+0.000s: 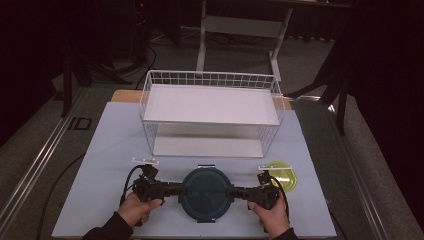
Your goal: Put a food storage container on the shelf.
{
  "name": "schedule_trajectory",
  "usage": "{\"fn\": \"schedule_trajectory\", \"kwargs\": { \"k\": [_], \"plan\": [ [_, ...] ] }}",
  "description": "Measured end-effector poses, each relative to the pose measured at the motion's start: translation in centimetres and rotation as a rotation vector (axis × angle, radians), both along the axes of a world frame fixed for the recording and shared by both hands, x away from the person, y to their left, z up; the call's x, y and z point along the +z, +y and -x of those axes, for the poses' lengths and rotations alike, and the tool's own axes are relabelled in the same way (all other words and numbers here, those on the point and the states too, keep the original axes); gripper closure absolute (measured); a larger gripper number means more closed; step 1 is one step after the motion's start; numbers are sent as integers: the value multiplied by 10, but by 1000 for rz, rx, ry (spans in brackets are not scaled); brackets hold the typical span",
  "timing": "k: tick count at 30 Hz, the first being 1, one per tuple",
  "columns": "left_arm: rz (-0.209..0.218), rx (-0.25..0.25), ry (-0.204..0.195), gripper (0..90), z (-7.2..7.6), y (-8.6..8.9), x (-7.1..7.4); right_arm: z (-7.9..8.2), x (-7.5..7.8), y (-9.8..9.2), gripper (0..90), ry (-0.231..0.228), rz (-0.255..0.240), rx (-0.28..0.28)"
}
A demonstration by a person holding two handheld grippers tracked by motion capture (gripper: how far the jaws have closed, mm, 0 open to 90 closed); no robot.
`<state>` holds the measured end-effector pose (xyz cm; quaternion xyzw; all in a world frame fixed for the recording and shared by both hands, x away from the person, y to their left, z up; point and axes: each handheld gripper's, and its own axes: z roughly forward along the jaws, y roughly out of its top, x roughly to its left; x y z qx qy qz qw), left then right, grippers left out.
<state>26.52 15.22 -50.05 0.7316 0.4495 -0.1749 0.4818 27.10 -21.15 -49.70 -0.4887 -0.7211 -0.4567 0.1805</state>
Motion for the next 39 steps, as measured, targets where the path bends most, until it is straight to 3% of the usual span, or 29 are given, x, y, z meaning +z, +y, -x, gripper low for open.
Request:
{"fn": "schedule_trajectory", "kwargs": {
  "k": [8, 24, 39],
  "plan": [
    [8, -8, 9, 578, -3, -2, 7, -1, 10, -3, 557, -23, 5, -3],
    [35, 2, -58, 578, -14, 1, 55, -9, 53, -3, 560, -92, -18, 4],
    [74, 21, -145, 579, -35, 1, 121, -30, 122, -4, 560, -193, -38, -14]
  ]
}}
